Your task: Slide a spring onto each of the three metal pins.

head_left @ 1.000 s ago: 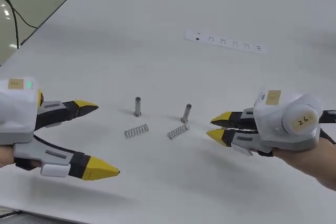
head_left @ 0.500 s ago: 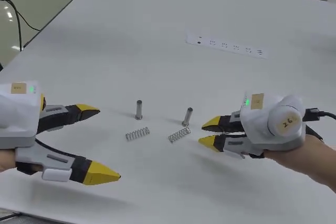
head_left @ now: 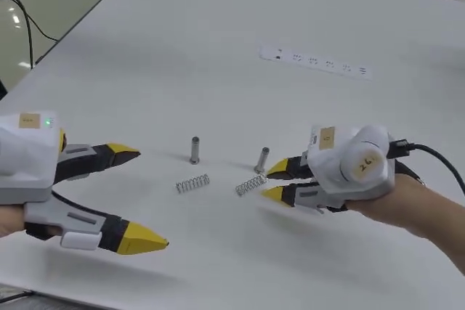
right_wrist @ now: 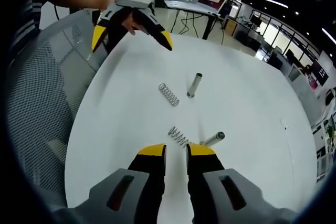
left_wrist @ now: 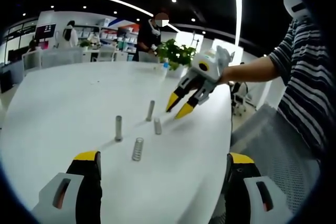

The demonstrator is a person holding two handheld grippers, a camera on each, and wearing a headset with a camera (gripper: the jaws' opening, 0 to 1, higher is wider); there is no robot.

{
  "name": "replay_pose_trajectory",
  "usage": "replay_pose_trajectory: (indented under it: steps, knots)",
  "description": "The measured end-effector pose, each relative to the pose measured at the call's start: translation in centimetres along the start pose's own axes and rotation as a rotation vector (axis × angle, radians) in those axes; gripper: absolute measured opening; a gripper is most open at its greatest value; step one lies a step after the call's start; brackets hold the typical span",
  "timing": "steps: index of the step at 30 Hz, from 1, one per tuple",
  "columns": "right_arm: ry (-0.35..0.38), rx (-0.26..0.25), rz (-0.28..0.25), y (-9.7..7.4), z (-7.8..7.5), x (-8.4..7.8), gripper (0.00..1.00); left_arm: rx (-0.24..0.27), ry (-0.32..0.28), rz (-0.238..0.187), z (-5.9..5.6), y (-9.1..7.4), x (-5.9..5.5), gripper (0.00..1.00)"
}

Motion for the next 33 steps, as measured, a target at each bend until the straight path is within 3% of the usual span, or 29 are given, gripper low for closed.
replay_pose_trajectory:
  steps: [16, 33]
  knots:
    - [-0.08, 0.044, 0.056, 2.6, -0.3, 0.0, 0.13, 0.001, -0.005, 0.01, 0.0, 0.0, -0.4, 0.96]
    - [-0.082, 0.066, 0.1, 3.7, -0.3, -1.0, 0.13, 0.003, -0.008, 0.011, 0.0, -0.4, -0.5, 0.96]
Point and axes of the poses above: the centre of the closed fingertips' face, and the gripper's own axes: y roughly forward along the fingers, z roughly to its left, x roughly out of its top, the point moved 3 cm from there along -y, roughly backward along the fingers, and after that the axes turned 5 degrees about -y, right-handed, at the moved point
